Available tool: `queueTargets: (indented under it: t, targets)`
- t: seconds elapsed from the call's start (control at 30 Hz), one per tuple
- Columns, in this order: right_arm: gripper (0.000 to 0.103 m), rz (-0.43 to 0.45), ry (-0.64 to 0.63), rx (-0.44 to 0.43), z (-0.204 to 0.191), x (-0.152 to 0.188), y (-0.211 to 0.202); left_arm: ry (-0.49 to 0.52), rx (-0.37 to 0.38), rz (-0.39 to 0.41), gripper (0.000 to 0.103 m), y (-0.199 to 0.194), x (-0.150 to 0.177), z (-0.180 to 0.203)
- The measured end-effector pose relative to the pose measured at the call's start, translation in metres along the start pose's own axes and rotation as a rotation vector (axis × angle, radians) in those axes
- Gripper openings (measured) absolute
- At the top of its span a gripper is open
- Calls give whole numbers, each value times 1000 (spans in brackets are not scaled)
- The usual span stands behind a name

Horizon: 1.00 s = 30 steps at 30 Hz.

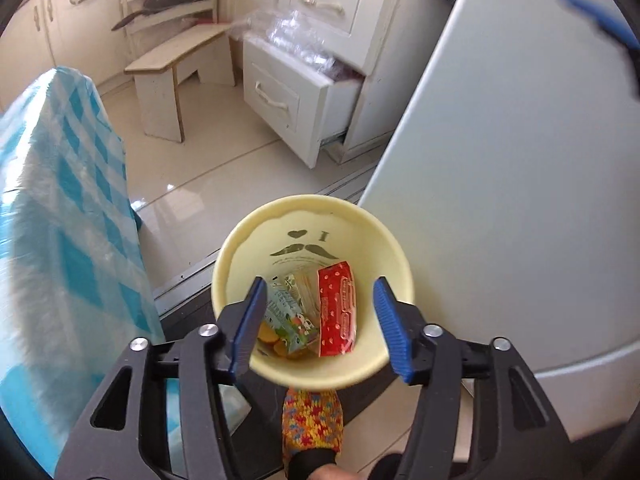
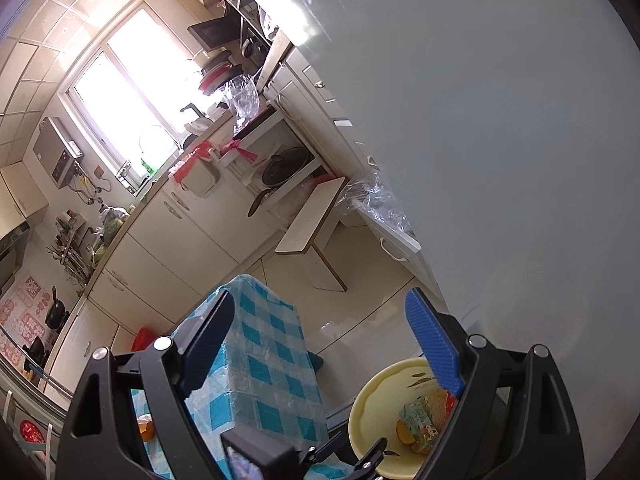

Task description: Collect trash

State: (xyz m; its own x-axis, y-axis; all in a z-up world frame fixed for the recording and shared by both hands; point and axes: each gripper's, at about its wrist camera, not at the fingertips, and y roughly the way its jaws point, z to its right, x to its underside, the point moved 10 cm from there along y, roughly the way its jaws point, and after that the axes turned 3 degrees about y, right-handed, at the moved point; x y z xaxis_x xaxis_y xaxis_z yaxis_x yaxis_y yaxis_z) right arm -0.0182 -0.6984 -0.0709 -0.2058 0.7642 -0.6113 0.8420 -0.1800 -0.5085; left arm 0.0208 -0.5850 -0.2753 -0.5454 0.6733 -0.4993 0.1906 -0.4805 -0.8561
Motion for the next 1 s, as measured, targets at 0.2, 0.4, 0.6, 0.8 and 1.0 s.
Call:
queueTargets:
  t: [0.2,0.4,0.6,0.8,1.0]
  targets:
    - [84,-19,-32,10,-17,7,9,62,-7,122,73,-83,13,-18]
    - [84,-78,-134,4,-63,29,32,33,-92,257,84,-178,31,-78]
    - [86,-162,-296,-41,-133,73,59,-126,-253,322,84,-251,73,-182]
    - [88,-301,-489,-154,-215,149,85,-434,-428,333,84,-314,115,-311]
    - [88,-403,-697,-233,-285,230,105,-492,-601,334,84,-341,121,-376]
